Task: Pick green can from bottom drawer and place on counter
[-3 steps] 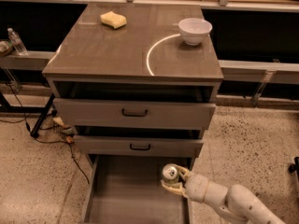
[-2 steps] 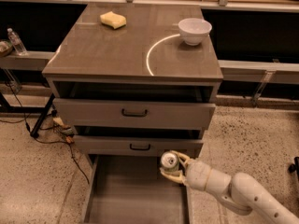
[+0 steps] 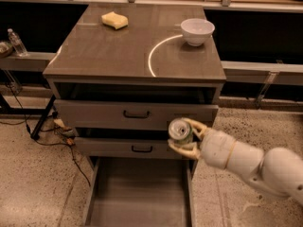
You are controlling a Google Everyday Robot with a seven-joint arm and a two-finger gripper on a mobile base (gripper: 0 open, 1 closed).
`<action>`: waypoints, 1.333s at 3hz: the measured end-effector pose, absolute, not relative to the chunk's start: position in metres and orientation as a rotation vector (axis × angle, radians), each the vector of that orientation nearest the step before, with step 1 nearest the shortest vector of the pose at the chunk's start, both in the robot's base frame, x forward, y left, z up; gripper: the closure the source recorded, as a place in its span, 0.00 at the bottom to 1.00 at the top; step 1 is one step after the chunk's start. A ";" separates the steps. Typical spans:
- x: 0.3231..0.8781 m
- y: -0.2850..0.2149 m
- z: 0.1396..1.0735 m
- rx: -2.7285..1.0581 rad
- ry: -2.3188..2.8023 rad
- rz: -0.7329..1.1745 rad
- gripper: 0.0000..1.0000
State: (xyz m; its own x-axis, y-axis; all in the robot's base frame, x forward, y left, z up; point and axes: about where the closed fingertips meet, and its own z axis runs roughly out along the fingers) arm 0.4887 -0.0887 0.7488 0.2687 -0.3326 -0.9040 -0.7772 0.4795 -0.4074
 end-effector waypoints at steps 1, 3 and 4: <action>0.482 -0.078 0.865 -1.135 1.263 0.320 1.00; 0.494 -0.060 0.900 -1.133 1.238 0.312 1.00; 0.554 -0.038 0.906 -1.078 1.263 0.387 1.00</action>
Offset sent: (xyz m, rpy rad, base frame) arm -0.0146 0.0183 0.2191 -0.0907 -0.1689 -0.0170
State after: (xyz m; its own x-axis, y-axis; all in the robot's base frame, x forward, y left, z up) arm 0.5536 -0.0383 0.9061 0.3197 -0.3057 -0.8968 -0.7562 0.4880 -0.4359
